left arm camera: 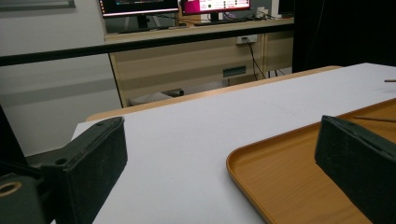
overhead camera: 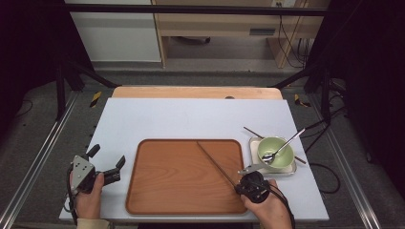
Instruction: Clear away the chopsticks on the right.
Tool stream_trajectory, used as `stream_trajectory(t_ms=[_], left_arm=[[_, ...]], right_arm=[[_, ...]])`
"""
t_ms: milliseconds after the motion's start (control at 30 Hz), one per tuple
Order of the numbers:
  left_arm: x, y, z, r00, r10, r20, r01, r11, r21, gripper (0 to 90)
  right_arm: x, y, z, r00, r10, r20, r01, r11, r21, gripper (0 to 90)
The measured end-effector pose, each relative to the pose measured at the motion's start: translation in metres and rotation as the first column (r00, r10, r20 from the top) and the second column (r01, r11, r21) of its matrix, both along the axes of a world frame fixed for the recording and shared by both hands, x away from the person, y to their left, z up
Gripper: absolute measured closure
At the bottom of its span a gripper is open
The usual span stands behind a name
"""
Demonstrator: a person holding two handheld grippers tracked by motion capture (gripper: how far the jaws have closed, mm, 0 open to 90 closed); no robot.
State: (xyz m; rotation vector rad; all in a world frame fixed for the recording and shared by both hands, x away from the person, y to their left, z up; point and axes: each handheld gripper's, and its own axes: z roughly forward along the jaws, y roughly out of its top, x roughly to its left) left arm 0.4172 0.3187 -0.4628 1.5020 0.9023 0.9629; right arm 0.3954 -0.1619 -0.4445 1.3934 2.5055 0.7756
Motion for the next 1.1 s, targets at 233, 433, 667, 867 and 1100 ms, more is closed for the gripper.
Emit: stream_trajectory(t_ms=[233, 433, 667, 867, 1100], left_arm=[[0.0, -0.001, 0.0, 1.0, -0.005, 0.001, 0.005, 1.0, -0.004, 2.1], [0.0, 0.001, 0.0, 1.0, -0.003, 0.001, 0.003, 1.0, -0.003, 2.1], [0.0, 0.002, -0.001, 1.0, 0.0, -0.001, 0.0, 1.0, -0.006, 2.1], [0.003, 0.0, -0.003, 0.9999, -0.007, -0.01, 0.007, 1.0, -0.004, 2.0], [0.003, -0.001, -0.003, 0.9999, -0.003, -0.011, 0.003, 1.0, -0.001, 2.0]], right_arm=[[0.002, 0.001, -0.004, 0.9999, -0.007, -0.013, 0.007, 1.0, -0.01, 84.2], [0.002, -0.001, -0.003, 0.9999, -0.009, -0.006, 0.009, 0.999, 0.047, 79.8], [0.005, -0.01, -0.001, 0.9888, 0.002, 0.149, -0.02, 0.993, 0.119, 71.3], [0.004, -0.01, -0.003, 0.9603, -0.023, 0.278, -0.012, 0.993, 0.121, 59.1], [-0.005, -0.008, -0.001, 0.9349, 0.011, 0.355, -0.049, 0.994, 0.097, 44.3]])
